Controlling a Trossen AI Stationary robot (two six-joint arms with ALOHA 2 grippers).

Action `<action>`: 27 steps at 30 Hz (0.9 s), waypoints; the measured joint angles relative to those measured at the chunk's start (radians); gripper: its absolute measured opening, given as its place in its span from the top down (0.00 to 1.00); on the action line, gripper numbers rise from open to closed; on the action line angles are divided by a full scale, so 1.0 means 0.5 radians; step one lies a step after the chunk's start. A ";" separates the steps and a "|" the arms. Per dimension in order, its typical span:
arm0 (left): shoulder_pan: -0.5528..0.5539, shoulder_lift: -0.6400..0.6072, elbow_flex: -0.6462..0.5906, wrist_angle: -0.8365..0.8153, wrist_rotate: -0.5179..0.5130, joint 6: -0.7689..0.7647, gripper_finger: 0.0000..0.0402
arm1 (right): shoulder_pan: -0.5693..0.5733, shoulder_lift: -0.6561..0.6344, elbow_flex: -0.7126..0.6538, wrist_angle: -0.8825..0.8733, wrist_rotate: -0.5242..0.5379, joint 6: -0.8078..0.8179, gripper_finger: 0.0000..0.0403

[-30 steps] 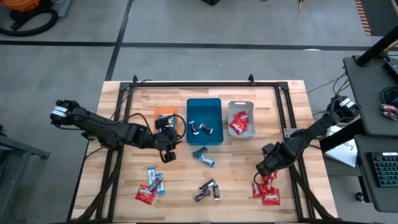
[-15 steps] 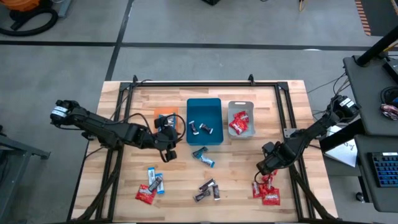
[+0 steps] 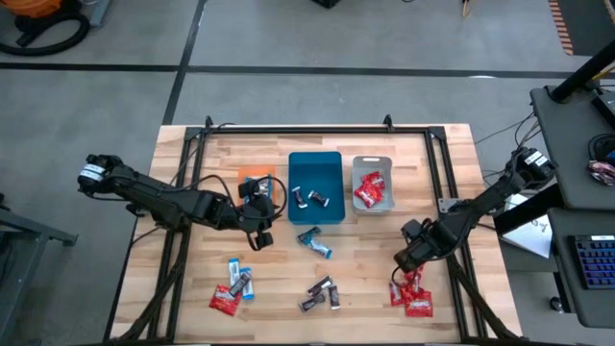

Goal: Sort candy
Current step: Put the red candy into the gray bin

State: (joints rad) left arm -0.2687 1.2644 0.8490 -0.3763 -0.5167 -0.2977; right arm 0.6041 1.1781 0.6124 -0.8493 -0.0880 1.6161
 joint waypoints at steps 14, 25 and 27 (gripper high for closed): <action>0.001 0.001 -0.001 0.003 -0.001 0.001 0.77 | -0.034 -0.024 0.448 -0.114 0.743 -0.419 0.98; 0.002 0.001 -0.001 0.004 0.002 0.001 0.77 | -0.183 -0.003 0.586 -0.119 0.841 -1.177 0.98; 0.002 0.001 -0.001 0.004 0.003 0.001 0.77 | -0.208 0.004 0.551 -0.130 0.717 -1.156 0.96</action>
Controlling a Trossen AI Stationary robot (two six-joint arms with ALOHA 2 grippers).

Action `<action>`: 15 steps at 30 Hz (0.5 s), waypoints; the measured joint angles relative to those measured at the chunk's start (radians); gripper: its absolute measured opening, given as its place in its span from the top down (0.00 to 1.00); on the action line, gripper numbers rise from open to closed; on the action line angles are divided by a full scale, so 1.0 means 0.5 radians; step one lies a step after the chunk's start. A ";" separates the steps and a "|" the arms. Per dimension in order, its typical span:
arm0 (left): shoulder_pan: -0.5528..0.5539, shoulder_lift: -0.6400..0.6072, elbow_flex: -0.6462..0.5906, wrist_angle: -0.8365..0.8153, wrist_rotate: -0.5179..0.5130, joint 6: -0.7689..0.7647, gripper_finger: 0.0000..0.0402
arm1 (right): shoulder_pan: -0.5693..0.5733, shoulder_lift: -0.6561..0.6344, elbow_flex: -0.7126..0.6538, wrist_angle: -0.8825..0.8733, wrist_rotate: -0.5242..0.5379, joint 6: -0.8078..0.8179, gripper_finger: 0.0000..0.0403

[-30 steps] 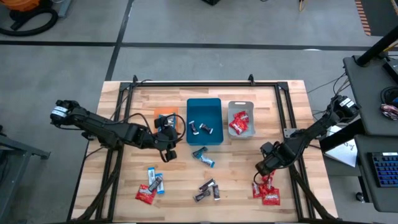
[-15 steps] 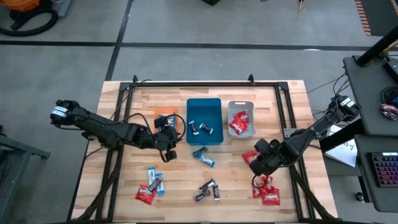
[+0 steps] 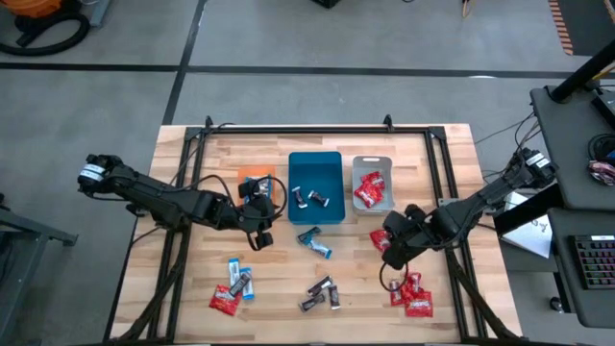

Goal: Sort candy
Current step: Put the red candy into the gray bin

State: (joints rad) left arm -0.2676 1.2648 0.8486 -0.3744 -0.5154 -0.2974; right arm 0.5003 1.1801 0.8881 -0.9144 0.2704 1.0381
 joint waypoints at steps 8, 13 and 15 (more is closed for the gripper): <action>0.002 0.000 0.000 0.000 0.000 0.000 0.77 | -0.109 0.000 -0.158 0.009 -0.126 0.526 0.72; 0.002 0.000 0.000 0.001 0.000 -0.001 0.77 | -0.178 0.032 -0.253 0.026 -0.122 0.594 0.55; 0.002 0.000 0.000 0.001 0.000 -0.001 0.77 | -0.201 0.071 -0.283 0.079 -0.121 0.583 0.49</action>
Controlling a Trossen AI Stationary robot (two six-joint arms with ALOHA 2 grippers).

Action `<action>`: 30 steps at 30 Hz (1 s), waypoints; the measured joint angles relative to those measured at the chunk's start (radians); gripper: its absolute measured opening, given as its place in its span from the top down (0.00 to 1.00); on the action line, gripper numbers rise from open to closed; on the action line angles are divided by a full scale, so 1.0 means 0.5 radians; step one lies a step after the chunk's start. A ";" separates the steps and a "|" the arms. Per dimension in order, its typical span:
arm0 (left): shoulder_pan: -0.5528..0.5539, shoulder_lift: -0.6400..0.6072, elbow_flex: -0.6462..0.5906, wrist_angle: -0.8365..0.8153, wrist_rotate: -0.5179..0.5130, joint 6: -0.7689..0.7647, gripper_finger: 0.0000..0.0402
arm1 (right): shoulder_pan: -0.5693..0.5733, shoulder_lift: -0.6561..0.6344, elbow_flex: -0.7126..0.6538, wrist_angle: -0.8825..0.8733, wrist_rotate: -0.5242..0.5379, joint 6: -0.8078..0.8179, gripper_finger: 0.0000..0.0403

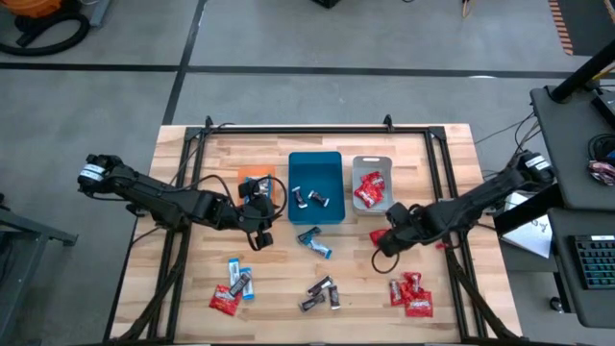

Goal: Sort candy
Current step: Put the red candy into the gray bin

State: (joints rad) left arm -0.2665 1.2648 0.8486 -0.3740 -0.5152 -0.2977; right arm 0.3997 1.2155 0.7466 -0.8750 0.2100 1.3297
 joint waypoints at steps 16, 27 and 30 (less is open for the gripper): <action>0.000 0.000 -0.001 0.014 -0.001 0.000 0.77 | -0.077 0.417 -0.057 0.324 -0.052 -0.043 0.49; 0.000 0.000 -0.001 0.014 -0.002 0.000 0.77 | -0.077 0.413 -0.062 0.369 -0.007 -0.085 0.91; 0.000 0.000 -0.001 0.014 -0.002 0.001 0.77 | -0.077 0.354 -0.067 0.357 -0.009 -0.120 0.96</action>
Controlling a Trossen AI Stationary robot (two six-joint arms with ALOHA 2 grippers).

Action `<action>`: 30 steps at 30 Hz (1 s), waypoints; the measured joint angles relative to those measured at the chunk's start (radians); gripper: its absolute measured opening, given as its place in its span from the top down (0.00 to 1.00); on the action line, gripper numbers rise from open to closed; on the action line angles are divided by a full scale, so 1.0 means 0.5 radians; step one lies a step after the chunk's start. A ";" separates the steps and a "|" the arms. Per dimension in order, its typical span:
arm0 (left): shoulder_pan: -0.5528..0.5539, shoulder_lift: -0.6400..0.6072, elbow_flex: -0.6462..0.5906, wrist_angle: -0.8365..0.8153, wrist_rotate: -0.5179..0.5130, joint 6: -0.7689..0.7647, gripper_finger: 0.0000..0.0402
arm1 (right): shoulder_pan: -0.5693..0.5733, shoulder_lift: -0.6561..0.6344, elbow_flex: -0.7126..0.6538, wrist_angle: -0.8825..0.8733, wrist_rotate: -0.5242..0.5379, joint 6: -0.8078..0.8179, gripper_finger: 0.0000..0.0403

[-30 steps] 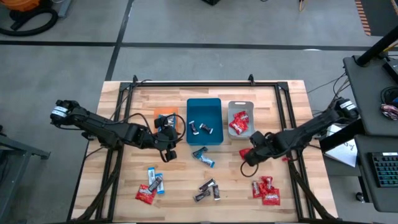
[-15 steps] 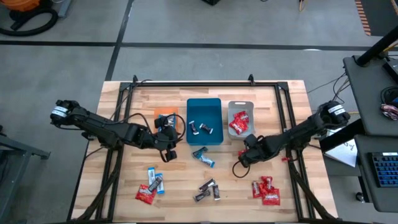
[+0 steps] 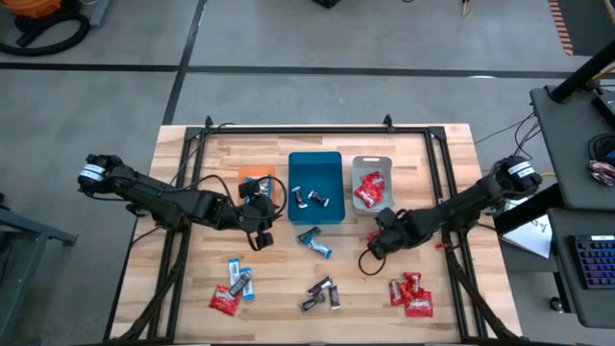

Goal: Sort candy
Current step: Put the red candy into the gray bin

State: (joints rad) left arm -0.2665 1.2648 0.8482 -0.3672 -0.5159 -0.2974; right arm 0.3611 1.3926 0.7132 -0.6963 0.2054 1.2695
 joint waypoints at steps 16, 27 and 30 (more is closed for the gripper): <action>0.000 0.000 0.000 0.005 -0.001 0.000 0.77 | -0.040 -0.496 0.174 0.195 0.223 -0.550 0.97; 0.000 0.000 0.000 0.034 -0.001 -0.007 0.77 | -0.552 -0.474 0.293 0.180 0.764 -1.016 0.97; 0.000 0.000 0.000 0.034 0.000 -0.018 0.77 | -0.764 -0.437 0.290 0.107 0.768 -1.046 0.97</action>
State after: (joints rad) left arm -0.2665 1.2648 0.8482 -0.3504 -0.5159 -0.3065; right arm -0.0209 1.1742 0.8581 -0.6429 0.5895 0.7466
